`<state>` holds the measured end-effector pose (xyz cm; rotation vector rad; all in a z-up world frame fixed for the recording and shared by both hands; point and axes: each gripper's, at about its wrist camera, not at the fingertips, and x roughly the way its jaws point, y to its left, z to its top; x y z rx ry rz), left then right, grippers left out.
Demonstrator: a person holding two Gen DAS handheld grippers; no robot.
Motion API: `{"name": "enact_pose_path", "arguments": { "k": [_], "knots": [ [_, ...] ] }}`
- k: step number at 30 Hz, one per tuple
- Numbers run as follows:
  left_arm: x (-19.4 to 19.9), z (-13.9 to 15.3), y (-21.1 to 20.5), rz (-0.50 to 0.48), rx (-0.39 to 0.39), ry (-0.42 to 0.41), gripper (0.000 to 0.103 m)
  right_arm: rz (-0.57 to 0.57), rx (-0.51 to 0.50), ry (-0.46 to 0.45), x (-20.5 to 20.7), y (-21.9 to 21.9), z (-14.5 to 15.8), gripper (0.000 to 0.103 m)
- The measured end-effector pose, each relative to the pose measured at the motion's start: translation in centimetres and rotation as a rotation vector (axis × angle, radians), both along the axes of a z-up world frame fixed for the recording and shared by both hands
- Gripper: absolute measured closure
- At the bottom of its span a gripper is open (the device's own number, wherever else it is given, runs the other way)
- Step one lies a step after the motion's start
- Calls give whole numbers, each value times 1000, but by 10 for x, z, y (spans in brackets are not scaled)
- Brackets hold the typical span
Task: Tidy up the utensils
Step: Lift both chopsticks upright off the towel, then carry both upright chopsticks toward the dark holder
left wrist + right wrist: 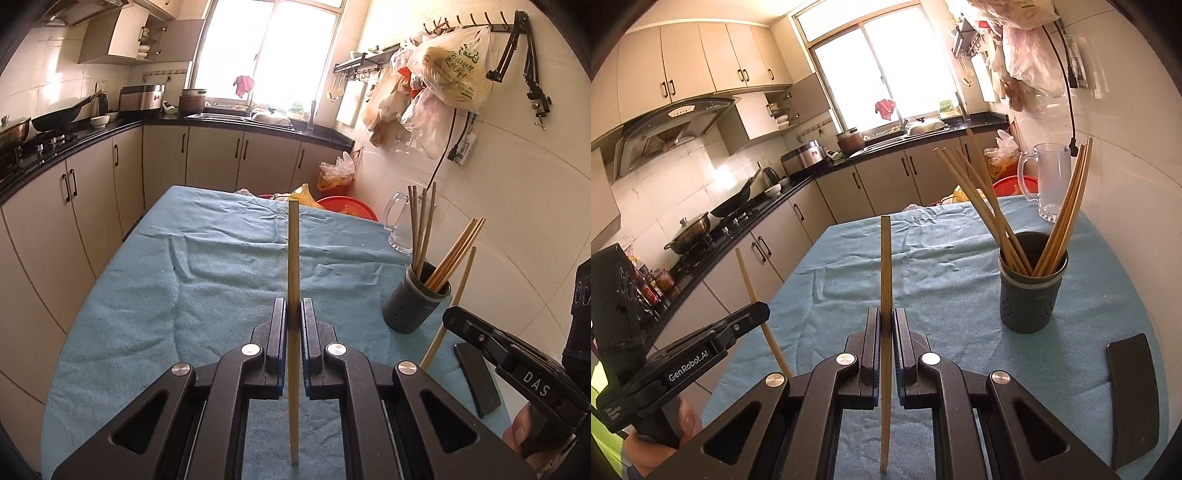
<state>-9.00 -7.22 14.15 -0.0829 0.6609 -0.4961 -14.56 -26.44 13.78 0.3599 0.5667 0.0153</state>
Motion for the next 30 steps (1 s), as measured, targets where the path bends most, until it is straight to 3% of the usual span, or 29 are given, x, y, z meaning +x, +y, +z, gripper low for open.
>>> {"name": "enact_pose_path", "arguments": {
  "k": [30],
  "knots": [
    [-8, 8, -3, 4, 14, -36, 97, -21, 17, -21, -10, -8, 5, 96]
  ]
}}
